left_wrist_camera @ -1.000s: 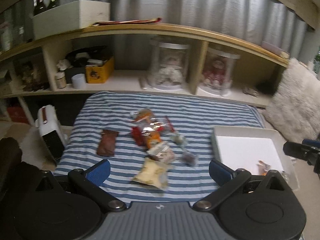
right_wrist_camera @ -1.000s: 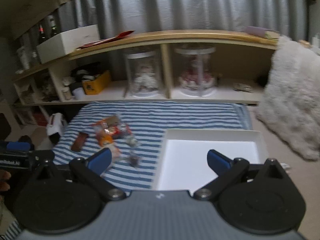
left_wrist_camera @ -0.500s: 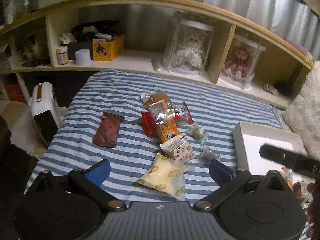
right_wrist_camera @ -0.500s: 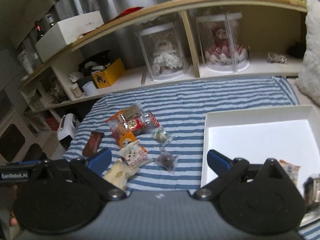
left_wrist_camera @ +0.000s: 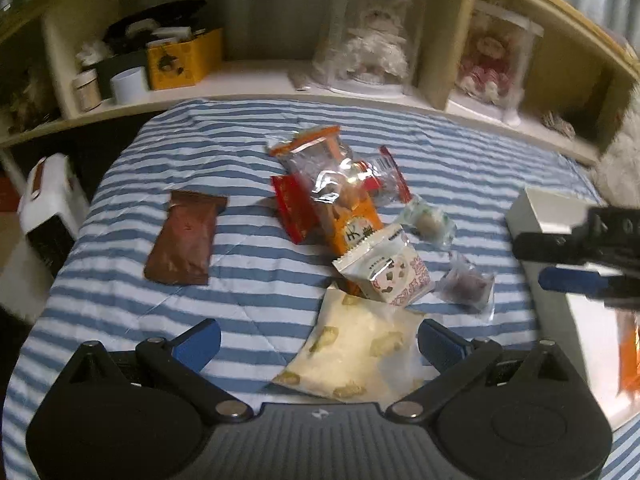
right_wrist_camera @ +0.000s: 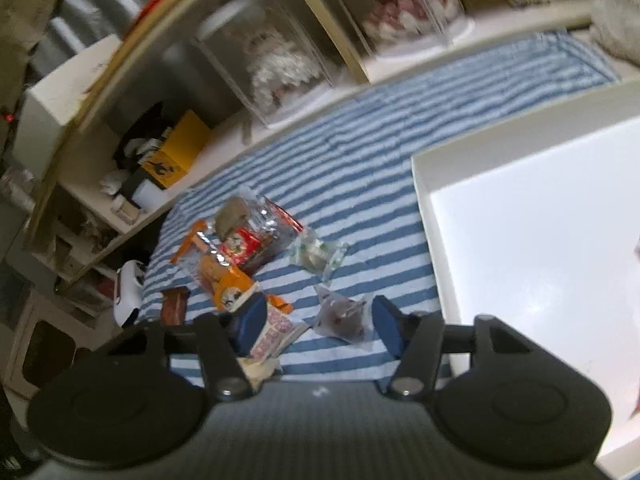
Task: Organize snacks
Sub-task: 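Grasp the cream bag with yellow print with the left tool while the right tool grasps the clear candy bag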
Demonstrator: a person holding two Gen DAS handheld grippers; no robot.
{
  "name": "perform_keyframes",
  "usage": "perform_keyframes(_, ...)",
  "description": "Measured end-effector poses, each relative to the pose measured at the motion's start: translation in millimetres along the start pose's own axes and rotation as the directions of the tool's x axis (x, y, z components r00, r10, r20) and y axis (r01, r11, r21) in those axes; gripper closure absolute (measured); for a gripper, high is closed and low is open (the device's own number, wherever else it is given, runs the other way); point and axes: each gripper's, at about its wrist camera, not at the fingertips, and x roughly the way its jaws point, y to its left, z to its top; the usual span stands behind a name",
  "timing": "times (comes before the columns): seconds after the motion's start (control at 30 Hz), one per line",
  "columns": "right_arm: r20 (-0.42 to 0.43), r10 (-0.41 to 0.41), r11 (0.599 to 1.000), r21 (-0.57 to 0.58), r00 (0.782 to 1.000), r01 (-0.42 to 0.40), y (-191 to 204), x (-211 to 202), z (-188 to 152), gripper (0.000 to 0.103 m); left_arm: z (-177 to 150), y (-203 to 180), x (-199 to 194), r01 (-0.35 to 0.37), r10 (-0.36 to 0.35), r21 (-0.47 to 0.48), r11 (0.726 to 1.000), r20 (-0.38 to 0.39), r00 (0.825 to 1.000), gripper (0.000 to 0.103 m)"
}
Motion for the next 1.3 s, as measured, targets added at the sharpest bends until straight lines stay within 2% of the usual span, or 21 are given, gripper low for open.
perform_keyframes(0.27,-0.058,-0.061,0.998,0.029,0.996,0.063,-2,37,-2,0.042,-6,-23,18,0.021,-0.026,0.213,0.977,0.022,0.999,0.000)
perform_keyframes(0.37,-0.060,-0.077,0.996,0.031,0.995,0.079,-1,47,-7,0.043,-8,-25,23,0.008,-0.013,0.238,0.971,0.020,1.000,0.000)
perform_keyframes(0.5,-0.019,-0.087,0.996,-0.008,0.996,0.087,5,54,-10,0.044,-10,-23,29,0.016,-0.018,0.233,0.972,0.005,1.000,0.000)
perform_keyframes(0.6,-0.041,-0.091,0.996,-0.017,0.995,0.090,3,61,-14,0.051,-10,-22,33,0.026,-0.024,0.224,0.974,-0.012,1.000,0.000)
perform_keyframes(0.63,-0.047,-0.097,0.995,-0.022,0.994,0.096,2,64,-16,0.056,-9,-21,35,0.033,-0.029,0.219,0.975,-0.024,0.999,0.000)
perform_keyframes(0.73,-0.054,-0.097,0.995,-0.029,0.994,0.096,-1,65,-18,0.061,-9,-17,37,0.072,-0.063,0.196,0.978,-0.050,0.997,0.000)
perform_keyframes(0.8,-0.051,-0.096,0.994,-0.048,0.994,0.093,0,62,-18,0.065,-10,-15,38,0.071,-0.062,0.197,0.978,-0.051,0.997,0.000)
perform_keyframes(1.0,-0.052,-0.071,0.993,-0.102,0.996,0.065,3,47,-19,0.068,-10,-11,40,0.107,-0.097,0.159,0.982,-0.071,0.993,0.001)
perform_keyframes(1.13,-0.052,-0.068,0.979,-0.197,0.996,0.056,11,30,-17,0.068,-10,-6,45,0.130,-0.120,0.116,0.985,-0.089,0.989,0.004)
perform_keyframes(1.3,-0.094,-0.087,0.936,-0.349,0.992,0.049,19,4,-22,0.068,-7,-1,47,0.142,-0.137,0.058,0.988,-0.084,0.987,0.009)
